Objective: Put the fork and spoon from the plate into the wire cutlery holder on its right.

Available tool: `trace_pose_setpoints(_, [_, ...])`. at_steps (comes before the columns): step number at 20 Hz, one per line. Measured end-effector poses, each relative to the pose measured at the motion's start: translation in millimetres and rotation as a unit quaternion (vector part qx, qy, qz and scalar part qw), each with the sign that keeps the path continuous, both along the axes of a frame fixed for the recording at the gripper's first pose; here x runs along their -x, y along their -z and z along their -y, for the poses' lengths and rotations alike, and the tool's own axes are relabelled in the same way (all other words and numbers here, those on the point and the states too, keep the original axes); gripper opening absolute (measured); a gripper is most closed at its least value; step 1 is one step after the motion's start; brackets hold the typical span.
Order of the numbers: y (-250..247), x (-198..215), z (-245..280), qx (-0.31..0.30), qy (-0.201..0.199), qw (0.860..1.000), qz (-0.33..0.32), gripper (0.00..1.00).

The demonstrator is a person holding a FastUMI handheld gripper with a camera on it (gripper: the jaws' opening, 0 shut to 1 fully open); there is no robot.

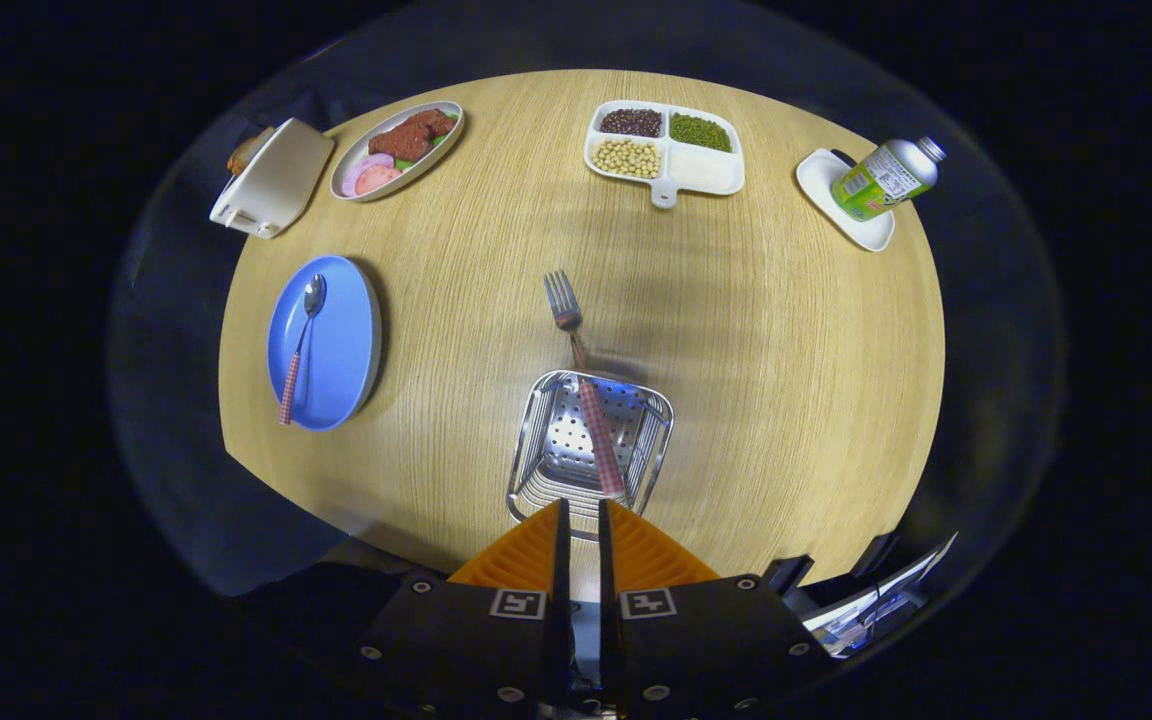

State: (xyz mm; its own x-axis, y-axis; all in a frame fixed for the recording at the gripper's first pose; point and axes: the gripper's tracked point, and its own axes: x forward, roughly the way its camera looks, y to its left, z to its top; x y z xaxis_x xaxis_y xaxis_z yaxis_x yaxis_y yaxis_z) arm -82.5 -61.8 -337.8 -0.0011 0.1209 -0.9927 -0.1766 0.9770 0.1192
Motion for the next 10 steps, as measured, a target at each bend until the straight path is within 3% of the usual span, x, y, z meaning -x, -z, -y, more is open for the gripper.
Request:
trace_pose_setpoints(5, [-9.8, -10.1, -6.3, -0.011, 0.029, 0.998, 0.046, 0.13])
trace_pose_setpoints(10, [-39.0, -35.7, -28.0, -0.049, 0.054, 0.986, 0.151, 0.14])
